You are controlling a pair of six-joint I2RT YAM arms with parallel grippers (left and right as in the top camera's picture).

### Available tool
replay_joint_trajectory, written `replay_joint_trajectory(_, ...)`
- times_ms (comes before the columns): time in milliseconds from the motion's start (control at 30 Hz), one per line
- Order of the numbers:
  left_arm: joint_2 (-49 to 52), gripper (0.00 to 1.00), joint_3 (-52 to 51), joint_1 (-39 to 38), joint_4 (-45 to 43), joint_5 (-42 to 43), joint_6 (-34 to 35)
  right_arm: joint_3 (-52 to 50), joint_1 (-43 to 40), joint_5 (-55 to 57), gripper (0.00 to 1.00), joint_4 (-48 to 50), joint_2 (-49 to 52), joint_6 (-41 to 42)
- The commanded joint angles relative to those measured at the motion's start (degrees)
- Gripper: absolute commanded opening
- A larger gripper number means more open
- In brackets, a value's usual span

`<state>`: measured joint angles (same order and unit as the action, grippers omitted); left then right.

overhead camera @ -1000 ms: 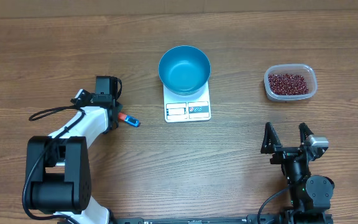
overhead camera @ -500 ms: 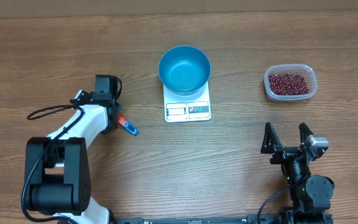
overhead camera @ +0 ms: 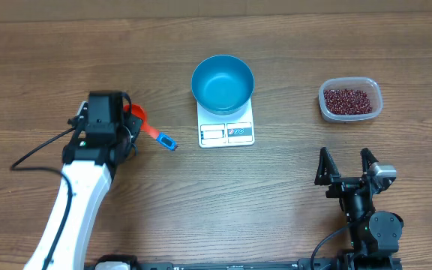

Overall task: Scoop item into bowl and weigh 150g on scale
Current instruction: 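Grasp the red measuring cup rim with the left gripper and lift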

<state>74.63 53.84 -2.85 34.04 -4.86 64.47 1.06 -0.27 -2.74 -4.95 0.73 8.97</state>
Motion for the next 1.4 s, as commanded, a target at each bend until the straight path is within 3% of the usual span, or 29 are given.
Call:
replay_joint_trajectory(0,-4.2,0.04,0.7,0.2,0.8,7.8,0.6,-0.6,0.3,0.2,1.0,0.3,-0.6,-0.3)
replay_joint_trajectory(200,-5.2,0.04,0.7,0.2,2.0,10.9,-3.7,-0.6,0.3,0.2,1.0,0.3,-0.6,-0.3)
replay_joint_trajectory(467,-5.2,0.04,0.7,0.2,6.2,10.7,5.2,-0.6,0.3,0.2,1.0,0.3,-0.6,-0.3)
replay_joint_trajectory(700,-5.2,0.04,0.7,0.2,9.6,10.4,5.8,-0.6,0.3,-0.2,1.0,1.9,-0.6,0.5)
replay_joint_trajectory(833,-5.2,0.04,0.7,0.2,11.1,10.2,5.8,-0.6,0.3,-9.7,1.0,1.4,-0.6,10.7)
replay_joint_trajectory(1100,-5.2,0.04,0.7,0.2,13.1,10.5,5.9,-0.6,0.3,-41.3,1.0,1.7,-0.6,46.1)
replay_joint_trajectory(1167,-5.2,0.04,0.7,0.2,14.7,10.5,5.9,-0.6,0.3,-42.6,1.0,1.7,-0.6,55.8)
replay_joint_trajectory(1300,-5.2,0.04,0.7,0.2,16.5,10.5,5.9,-0.6,0.3,-42.0,1.0,1.7,-0.6,58.9)
replay_joint_trajectory(1367,-5.2,0.04,0.7,0.2,17.6,10.9,5.9,-0.6,0.3,-39.7,1.0,1.4,-0.6,53.2)
